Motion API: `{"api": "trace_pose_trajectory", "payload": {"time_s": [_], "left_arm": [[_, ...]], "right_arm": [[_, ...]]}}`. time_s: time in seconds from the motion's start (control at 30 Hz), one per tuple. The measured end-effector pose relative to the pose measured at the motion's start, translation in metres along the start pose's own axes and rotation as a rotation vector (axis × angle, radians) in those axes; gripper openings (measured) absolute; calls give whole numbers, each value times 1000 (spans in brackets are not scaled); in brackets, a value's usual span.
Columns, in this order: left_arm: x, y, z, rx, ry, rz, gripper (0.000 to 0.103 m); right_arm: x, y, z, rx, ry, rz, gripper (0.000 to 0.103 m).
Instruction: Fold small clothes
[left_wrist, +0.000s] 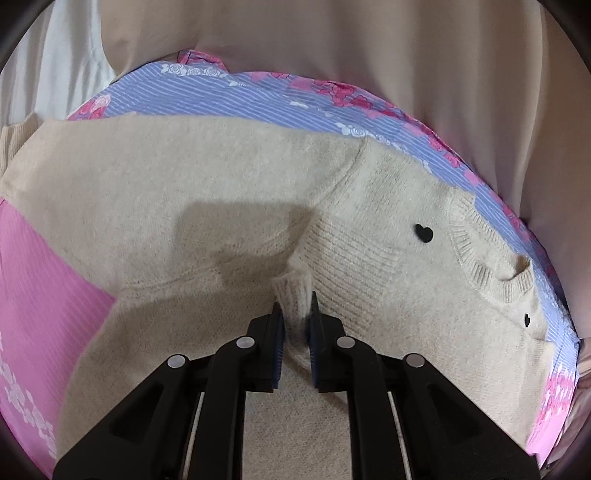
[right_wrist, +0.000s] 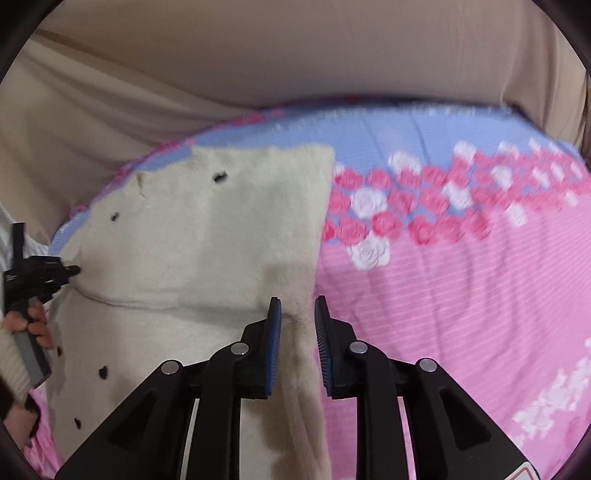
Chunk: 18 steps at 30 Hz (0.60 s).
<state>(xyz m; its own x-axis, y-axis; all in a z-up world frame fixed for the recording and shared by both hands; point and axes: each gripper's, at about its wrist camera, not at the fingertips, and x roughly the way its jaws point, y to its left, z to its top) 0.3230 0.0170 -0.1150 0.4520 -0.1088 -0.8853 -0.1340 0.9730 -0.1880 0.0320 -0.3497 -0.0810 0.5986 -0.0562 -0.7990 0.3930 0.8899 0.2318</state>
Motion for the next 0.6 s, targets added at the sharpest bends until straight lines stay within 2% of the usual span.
{"api": "trace_pose_trajectory", "payload": {"time_s": [0.03,0.1,0.2,0.27,0.37,0.5,0.53,0.6], "left_arm": [[0,1,1,4,2,-1,12],[2,0,1,14,2,4,12],[0,5,-2,19,-9,14,13],[-1,7,-4,14,-15,24,13],[-3,14,-3,6,-32,54,13],[-1,33,-3,-24,-50,106,9],[-1,37,-3,-25,-48,102,8],[-7,40,-3,-34,-40,49,8]], "right_arm": [[-8,2,6,-2,-28,10,20],[-5,11,28,-18,-31,48,20],[38,26,68,-69,-16,57,17],[76,30,96,-97,1,8,17],[120,14,126,-61,15,-52,17],[167,-4,129,-76,145,-129,16],[163,-6,129,-82,124,-116,14],[146,-10,131,-49,67,-85,20]]}}
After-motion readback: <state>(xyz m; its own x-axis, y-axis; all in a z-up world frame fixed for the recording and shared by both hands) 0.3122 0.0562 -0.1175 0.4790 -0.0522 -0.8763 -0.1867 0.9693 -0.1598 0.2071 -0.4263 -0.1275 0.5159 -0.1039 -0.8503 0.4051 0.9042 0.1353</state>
